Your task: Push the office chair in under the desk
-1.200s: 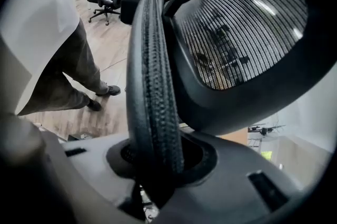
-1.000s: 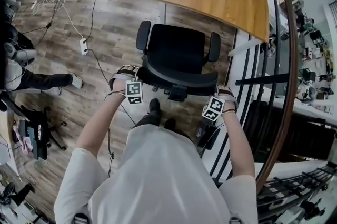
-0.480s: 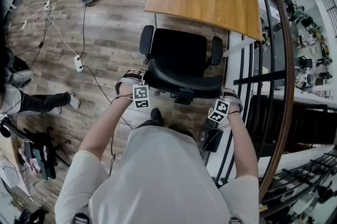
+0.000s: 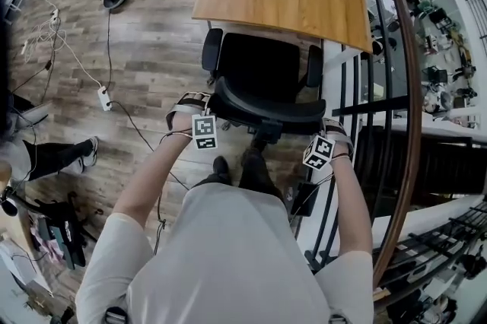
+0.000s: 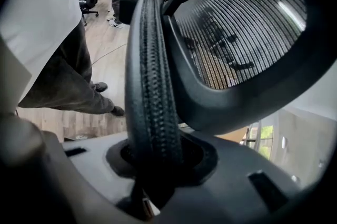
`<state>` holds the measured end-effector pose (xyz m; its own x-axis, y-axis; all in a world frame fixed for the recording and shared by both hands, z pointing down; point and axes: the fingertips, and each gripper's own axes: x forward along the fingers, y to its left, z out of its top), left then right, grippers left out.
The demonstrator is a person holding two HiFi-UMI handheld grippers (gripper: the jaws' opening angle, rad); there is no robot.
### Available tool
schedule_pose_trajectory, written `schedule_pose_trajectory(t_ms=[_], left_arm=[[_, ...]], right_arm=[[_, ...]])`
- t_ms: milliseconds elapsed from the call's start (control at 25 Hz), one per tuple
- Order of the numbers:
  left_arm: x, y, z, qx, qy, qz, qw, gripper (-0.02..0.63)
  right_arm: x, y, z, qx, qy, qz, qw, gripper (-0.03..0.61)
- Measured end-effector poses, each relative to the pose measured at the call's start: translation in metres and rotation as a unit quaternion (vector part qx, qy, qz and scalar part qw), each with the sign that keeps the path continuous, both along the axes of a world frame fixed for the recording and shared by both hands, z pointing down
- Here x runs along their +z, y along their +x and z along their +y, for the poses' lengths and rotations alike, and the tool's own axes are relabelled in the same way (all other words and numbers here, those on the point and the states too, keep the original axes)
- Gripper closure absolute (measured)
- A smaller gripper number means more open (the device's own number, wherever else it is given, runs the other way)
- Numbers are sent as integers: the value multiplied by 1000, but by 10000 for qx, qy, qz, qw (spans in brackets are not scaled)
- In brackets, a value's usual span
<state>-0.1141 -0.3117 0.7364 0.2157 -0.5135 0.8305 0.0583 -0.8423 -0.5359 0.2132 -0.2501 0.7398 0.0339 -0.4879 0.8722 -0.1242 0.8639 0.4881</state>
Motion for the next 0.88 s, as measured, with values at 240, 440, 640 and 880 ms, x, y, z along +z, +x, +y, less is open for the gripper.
schedule_pose_trajectory(t_ms=[240,440,640,880], left_arm=[[4,30,-33,-2,-48,-3,10000,499],[1,56,-58,-35,-32,-1,10000,499],[3,79,-82,-93,-53,-3,9999,499],[7,100,-103,-149,-23,27,9999,499]], right_arm=[[3,30,-33,-3,-41,8,10000,472],[1,57,-61,-38,-14,7,10000,472],[2,80,-89,-86,-3,-3,10000,469],[8,102,-115,-119,16,5,9999,468]])
